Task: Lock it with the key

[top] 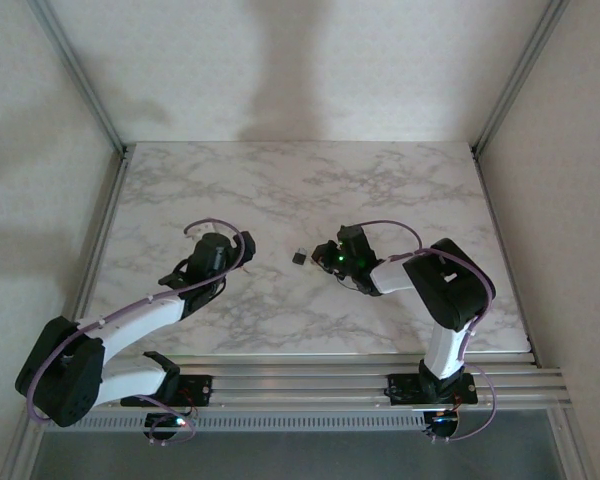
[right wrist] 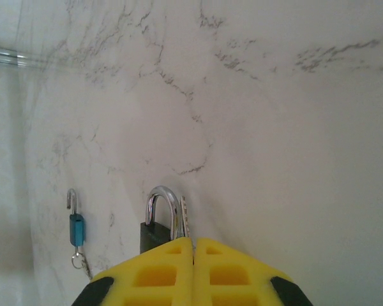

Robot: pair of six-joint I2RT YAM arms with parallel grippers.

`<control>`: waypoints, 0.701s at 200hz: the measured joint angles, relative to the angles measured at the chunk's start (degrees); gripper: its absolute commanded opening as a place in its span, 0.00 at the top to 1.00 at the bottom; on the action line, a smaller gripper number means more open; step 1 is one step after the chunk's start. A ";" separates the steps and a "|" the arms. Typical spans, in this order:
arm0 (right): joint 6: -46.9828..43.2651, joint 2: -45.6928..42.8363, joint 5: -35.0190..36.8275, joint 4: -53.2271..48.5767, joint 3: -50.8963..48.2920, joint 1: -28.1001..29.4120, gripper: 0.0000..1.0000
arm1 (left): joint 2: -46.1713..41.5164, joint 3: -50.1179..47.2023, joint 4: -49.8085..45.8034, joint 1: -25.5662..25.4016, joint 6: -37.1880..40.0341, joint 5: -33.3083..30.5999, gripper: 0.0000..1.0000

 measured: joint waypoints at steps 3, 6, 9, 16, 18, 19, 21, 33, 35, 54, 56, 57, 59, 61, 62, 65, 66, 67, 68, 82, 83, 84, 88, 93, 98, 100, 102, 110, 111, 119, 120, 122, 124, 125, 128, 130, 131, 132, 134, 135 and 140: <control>0.17 0.02 0.04 0.00 0.07 0.02 1.00 | 0.00 0.00 0.09 0.00 0.00 0.00 0.00; 0.13 0.09 0.09 -0.02 0.13 0.07 1.00 | 0.00 0.00 0.13 0.00 0.00 0.00 0.00; 0.22 0.15 0.11 -0.07 0.22 0.07 1.00 | 0.00 0.00 0.17 0.00 0.00 0.00 0.01; 0.37 0.33 0.24 -0.15 0.46 0.07 1.00 | 0.00 0.00 0.26 0.00 0.00 0.00 0.00; 0.37 0.37 0.28 -0.15 0.55 0.07 1.00 | 0.00 0.00 0.26 0.00 0.00 0.02 0.00; 0.39 0.42 0.31 -0.15 0.57 0.07 1.00 | 0.00 0.00 0.28 0.00 0.00 0.02 0.00; 0.44 0.46 0.37 -0.13 0.61 0.07 1.00 | 0.00 0.00 0.31 0.00 0.00 0.02 0.00; 0.59 0.66 0.70 -0.15 0.87 0.07 1.00 | 0.00 0.00 0.35 0.00 0.00 0.02 0.00; 0.61 0.68 0.72 -0.15 0.90 0.07 1.00 | 0.00 0.00 0.35 0.00 0.00 0.02 0.00; 0.61 1.11 1.03 -0.15 1.27 0.11 0.96 | -0.02 -0.07 0.39 0.00 0.04 0.04 0.00; 0.61 1.20 1.01 -0.17 1.31 0.11 0.95 | -0.02 -0.07 0.39 0.00 0.04 0.02 0.00; 0.61 1.25 1.01 -0.17 1.33 0.11 0.94 | -0.02 -0.07 0.39 0.02 0.07 0.02 0.00; 0.61 1.31 1.03 -0.15 1.42 0.13 0.93 | -0.02 -0.09 0.39 0.04 0.09 0.02 0.00; 0.66 1.40 1.03 -0.15 1.46 0.15 0.92 | -0.02 -0.11 0.39 0.04 0.15 0.04 0.01; 0.63 1.42 1.03 -0.15 1.49 0.15 0.92 | -0.02 -0.11 0.39 0.04 0.17 0.07 0.01; 0.63 1.53 1.03 -0.15 1.53 0.15 0.90 | -0.02 -0.11 0.39 0.07 0.17 0.04 0.00; 0.68 1.55 1.05 -0.13 1.57 0.15 0.90 | -0.02 -0.13 0.39 0.07 0.17 0.07 0.00; 0.74 1.57 1.05 -0.13 1.57 0.15 0.89 | -0.02 -0.13 0.39 0.09 0.20 0.04 0.01; 0.74 1.57 1.03 -0.15 1.60 0.17 0.89 | -0.02 -0.15 0.39 0.11 0.20 0.07 0.01; 0.68 1.62 1.03 -0.04 1.86 0.17 0.86 | -0.02 -0.31 0.46 0.22 0.20 0.15 0.00; 0.61 1.62 1.03 0.00 1.90 0.17 0.86 | -0.02 -0.31 0.44 0.22 0.20 0.15 0.00; 0.59 1.62 1.03 0.00 1.90 0.17 0.86 | -0.02 -0.31 0.44 0.22 0.20 0.17 0.00; 0.61 1.62 1.03 -0.02 1.99 0.17 0.85 | -0.02 -0.33 0.42 0.24 0.20 0.20 0.00; 0.59 1.62 1.05 -0.13 2.08 0.17 0.84 | -0.02 -0.33 0.42 0.26 0.20 0.24 0.00; 0.55 1.62 1.01 -0.20 2.14 0.17 0.83 | -0.02 -0.33 0.44 0.26 0.20 0.24 0.00; 0.57 1.62 1.03 -0.22 2.16 0.17 0.82 | -0.02 -0.33 0.44 0.26 0.22 0.24 0.00; 0.52 1.62 1.05 -0.24 2.19 0.17 0.82 | -0.02 -0.33 0.46 0.26 0.20 0.24 0.01; 0.50 1.62 1.01 -0.44 2.21 0.17 0.81 | -0.02 -0.33 0.46 0.26 0.22 0.24 0.00; 0.48 1.62 1.01 -0.44 2.21 0.17 0.80 | -0.02 -0.33 0.46 0.26 0.22 0.24 0.00; 0.37 1.62 1.03 -0.61 2.25 0.17 0.78 | -0.02 -0.33 0.46 0.26 0.22 0.24 0.01; 0.37 1.62 1.03 -0.63 2.25 0.17 0.78 | -0.02 -0.33 0.46 0.26 0.22 0.24 0.01; 0.35 1.62 1.03 -0.68 2.27 0.17 0.78 | -0.02 -0.33 0.48 0.26 0.22 0.24 0.00; 0.26 1.62 1.01 -0.68 2.29 0.17 0.77 | -0.02 -0.33 0.48 0.26 0.22 0.24 0.00; 0.24 1.62 1.01 -0.68 2.29 0.17 0.77 | -0.02 -0.33 0.48 0.26 0.22 0.24 0.00; 0.22 1.62 1.03 -0.76 2.34 0.17 0.77 | -0.02 -0.33 0.50 0.26 0.22 0.24 0.00; 0.09 1.62 1.01 -0.81 2.40 0.17 0.76 | -0.02 -0.33 0.50 0.26 0.22 0.24 0.00; 0.07 1.62 1.01 -0.79 2.43 0.17 0.76 | -0.02 -0.33 0.50 0.26 0.22 0.24 0.00; 0.04 1.62 1.01 -0.79 2.43 0.17 0.76 | -0.02 -0.33 0.52 0.26 0.22 0.24 0.00; 0.04 1.60 1.03 -0.87 2.47 0.17 0.76 | -0.02 -0.33 0.55 0.26 0.22 0.24 0.00; 0.00 1.57 1.03 -0.87 2.49 0.17 0.75 | -0.02 -0.33 0.55 0.26 0.22 0.24 0.00; -0.20 1.53 1.03 -1.03 2.56 0.22 0.74 | -0.02 -0.33 0.59 0.26 0.22 0.24 0.00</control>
